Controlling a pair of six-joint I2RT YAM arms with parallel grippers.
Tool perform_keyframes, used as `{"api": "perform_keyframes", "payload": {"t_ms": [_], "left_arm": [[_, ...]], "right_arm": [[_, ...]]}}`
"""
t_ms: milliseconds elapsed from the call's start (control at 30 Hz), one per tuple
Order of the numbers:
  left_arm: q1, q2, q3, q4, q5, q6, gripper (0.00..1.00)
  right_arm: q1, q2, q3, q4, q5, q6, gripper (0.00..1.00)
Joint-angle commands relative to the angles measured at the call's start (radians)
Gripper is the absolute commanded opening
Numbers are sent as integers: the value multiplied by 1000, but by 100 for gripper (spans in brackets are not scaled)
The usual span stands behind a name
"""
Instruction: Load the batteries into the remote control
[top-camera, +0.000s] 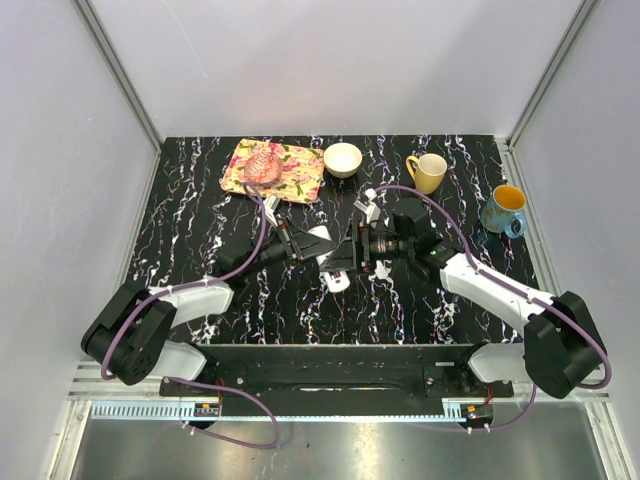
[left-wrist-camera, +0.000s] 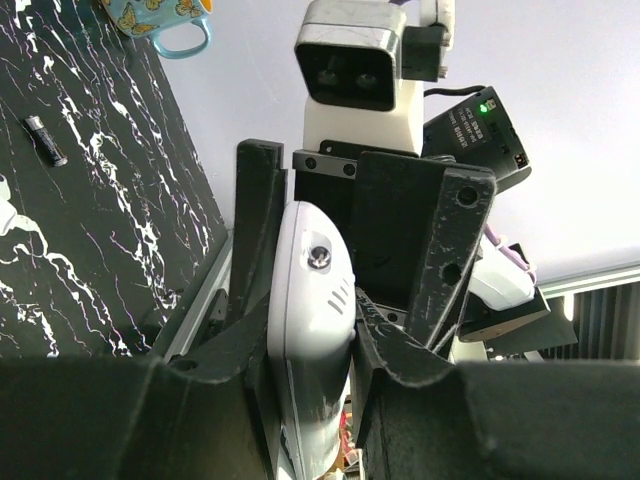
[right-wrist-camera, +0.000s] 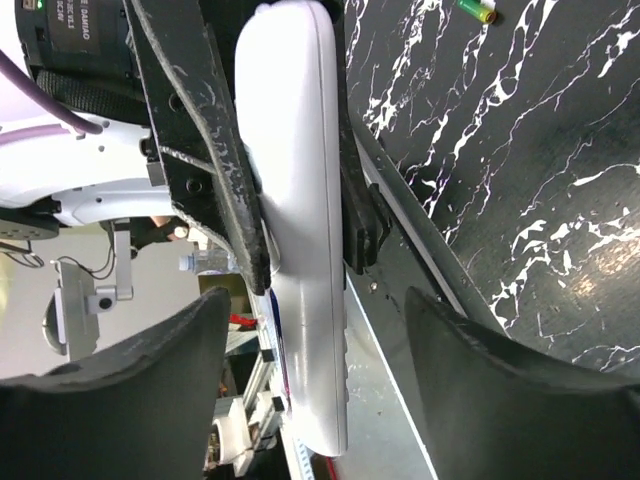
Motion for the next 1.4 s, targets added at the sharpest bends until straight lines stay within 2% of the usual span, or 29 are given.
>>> {"api": "perform_keyframes", "payload": {"t_ms": [0,33,167,267,300,333,400,433,500,667,767,867,1033,1167,1367], "left_arm": [[-7,-36,33,52,-31,34,0],[-5,-36,23,45,-32,39,0],[-2,-32,8,54,-38,39,0],[3,-38,-3,54,-32,44,0],[3,-42,-9,52,-31,50,0],[7,-59,-27,46,-35,54,0],[10,-82,-49,15,-58,71,0],[12,-107,-69,-6,-69,79,0],[15,-137,-82,-93,-104,108,0],[15,-271,-148,-239,-228,163,0],[15,-352,-179,-305,-285,203,0],[16,-403,-227,-302,-307,196,0],[24,-415,-273,-275,-288,153,0],[27,-415,-280,-264,-270,150,0],[26,-437,-303,-262,-284,146,0]], "right_arm": [[2,-31,9,-16,18,17,96],[-6,-43,13,-18,15,23,99],[-103,-112,16,-18,-31,52,100],[-218,-194,26,-103,-4,11,100],[-244,-241,39,-263,54,-97,100],[-255,-260,54,-362,267,-165,100],[-255,-272,71,-550,491,-283,95],[-255,-257,72,-599,668,-310,94],[-253,-188,88,-692,786,-346,89],[-255,-110,45,-633,915,-328,86],[-252,-12,36,-578,875,-347,85],[-203,44,42,-532,849,-383,82],[-100,156,80,-502,900,-411,76],[-69,228,103,-443,938,-431,66],[-68,301,170,-400,961,-471,66]]}}
